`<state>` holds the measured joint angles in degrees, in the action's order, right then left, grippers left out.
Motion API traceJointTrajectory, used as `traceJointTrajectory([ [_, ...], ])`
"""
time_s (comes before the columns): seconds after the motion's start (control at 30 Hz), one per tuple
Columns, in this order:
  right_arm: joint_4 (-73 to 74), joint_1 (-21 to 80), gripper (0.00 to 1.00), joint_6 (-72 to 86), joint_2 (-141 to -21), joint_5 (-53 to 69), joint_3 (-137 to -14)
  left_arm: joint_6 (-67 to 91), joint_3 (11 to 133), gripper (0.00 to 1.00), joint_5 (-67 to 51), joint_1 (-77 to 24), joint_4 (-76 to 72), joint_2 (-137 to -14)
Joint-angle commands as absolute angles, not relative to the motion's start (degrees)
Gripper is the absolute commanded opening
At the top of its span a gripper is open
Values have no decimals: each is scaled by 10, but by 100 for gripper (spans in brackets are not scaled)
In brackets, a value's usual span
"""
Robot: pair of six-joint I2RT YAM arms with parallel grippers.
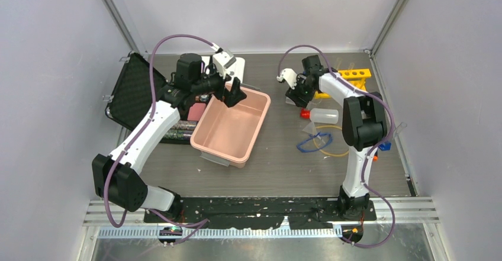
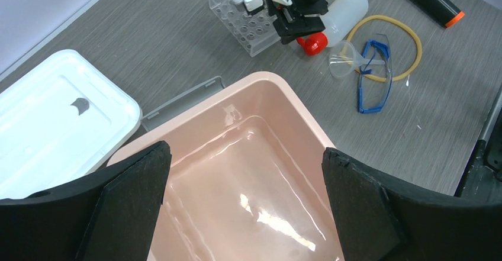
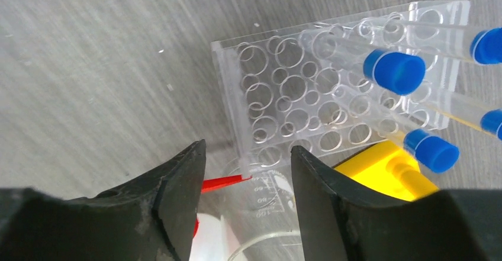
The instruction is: Organize the chemistry lab equipment
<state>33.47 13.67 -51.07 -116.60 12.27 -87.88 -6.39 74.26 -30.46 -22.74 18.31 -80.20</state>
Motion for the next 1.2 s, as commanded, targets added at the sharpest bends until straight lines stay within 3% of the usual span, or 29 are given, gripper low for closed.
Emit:
traceJointTrajectory([
  [0.0,397,133,61,-486,-1091,200,-921,-58,757,100,-326,-224,167,-802],
  [0.13,440,116,63,-421,-1066,220,-954,-54,753,100,-326,-225,162,-798],
  [0.3,455,77,59,-377,-1059,176,-957,-51,747,100,-329,-224,158,-795],
  [0.8,444,46,52,-344,-1149,93,-966,-54,758,100,-326,-224,165,-797],
  [1.0,453,37,36,-342,-1155,97,-964,-63,754,100,-320,-224,167,-793],
  [1.17,487,35,10,-329,-1126,114,-986,-63,755,100,-321,-224,162,-794],
])
